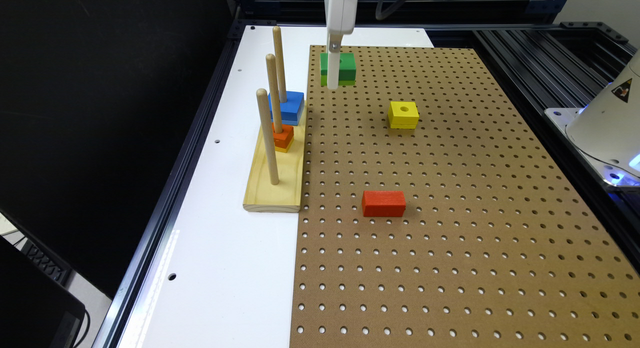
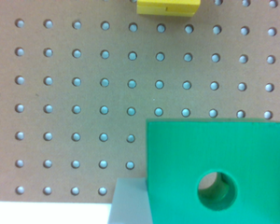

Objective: Pick up green block.

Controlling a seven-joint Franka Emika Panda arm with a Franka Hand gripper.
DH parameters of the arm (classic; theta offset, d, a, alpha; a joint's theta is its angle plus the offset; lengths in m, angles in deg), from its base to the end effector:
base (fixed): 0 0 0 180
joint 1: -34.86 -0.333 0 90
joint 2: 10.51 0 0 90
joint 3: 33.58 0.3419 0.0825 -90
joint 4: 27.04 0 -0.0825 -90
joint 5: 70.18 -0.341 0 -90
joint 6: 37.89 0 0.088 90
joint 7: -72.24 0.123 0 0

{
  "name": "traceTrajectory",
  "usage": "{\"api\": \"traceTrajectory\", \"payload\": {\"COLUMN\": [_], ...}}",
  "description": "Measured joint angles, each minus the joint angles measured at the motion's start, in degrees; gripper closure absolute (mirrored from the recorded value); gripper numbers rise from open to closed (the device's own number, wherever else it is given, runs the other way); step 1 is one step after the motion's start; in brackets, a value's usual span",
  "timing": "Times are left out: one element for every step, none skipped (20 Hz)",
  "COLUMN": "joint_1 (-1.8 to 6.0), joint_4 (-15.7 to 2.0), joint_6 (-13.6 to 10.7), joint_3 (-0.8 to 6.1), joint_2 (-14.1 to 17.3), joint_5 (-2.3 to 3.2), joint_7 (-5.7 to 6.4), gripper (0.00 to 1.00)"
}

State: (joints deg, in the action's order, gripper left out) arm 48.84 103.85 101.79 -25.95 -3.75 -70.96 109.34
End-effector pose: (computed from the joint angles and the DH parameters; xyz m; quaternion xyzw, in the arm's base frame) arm 0.5020 -0.0564 0.3471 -0.9266 0.3754 -0.0143 0.0167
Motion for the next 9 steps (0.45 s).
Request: {"api": "traceTrajectory", "payload": {"joint_1": [0.0, 0.01, 0.01, 0.01, 0.01, 0.01, 0.02, 0.02, 0.02], "joint_4": [0.0, 0.02, 0.05, 0.07, 0.08, 0.09, 0.1, 0.04, -0.16], "joint_6": [-1.28, -2.37, -3.2, -3.73, -3.92, -3.92, -3.92, -3.92, -4.15], "joint_3": [0.05, 0.08, 0.1, 0.11, 0.12, 0.13, 0.13, 0.13, 0.13], "joint_2": [-1.29, -2.4, -3.25, -3.76, -3.97, -3.96, -3.93, -4.0, -4.32], "joint_5": [-0.02, -0.03, -0.03, -0.03, -0.03, -0.03, -0.03, -0.03, -0.03], "joint_7": [0.02, 0.04, 0.05, 0.05, 0.05, 0.05, 0.06, 0.06, 0.06], "gripper": [1.0, 1.0, 1.0, 1.0, 1.0, 1.0, 1.0, 1.0, 1.0]}}
